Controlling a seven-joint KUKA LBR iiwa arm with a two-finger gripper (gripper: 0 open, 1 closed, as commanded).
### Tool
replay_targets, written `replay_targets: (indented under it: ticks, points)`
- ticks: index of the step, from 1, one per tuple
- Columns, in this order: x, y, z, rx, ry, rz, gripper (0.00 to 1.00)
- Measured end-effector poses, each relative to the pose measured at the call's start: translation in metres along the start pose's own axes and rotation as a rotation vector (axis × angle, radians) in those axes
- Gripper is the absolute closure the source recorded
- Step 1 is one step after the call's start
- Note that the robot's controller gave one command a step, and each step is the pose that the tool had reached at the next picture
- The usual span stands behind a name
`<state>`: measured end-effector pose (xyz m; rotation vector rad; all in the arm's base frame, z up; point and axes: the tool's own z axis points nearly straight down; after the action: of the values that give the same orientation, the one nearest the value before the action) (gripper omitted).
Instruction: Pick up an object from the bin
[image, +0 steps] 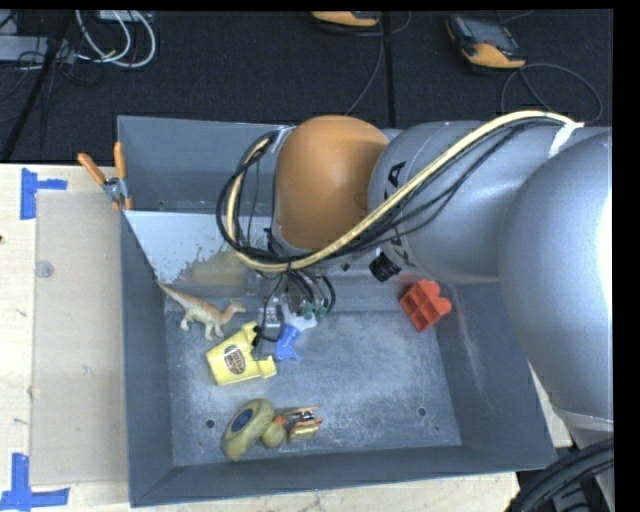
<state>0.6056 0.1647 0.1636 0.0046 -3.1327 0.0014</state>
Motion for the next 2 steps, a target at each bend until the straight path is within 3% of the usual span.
replay_targets:
  ticks: [1,2]
  points:
    - [-0.002,-0.001,-0.005,-0.001,-0.007,0.003,0.00]
    - [0.016,0.006,0.012,-0.001,-0.014,-0.048,0.00]
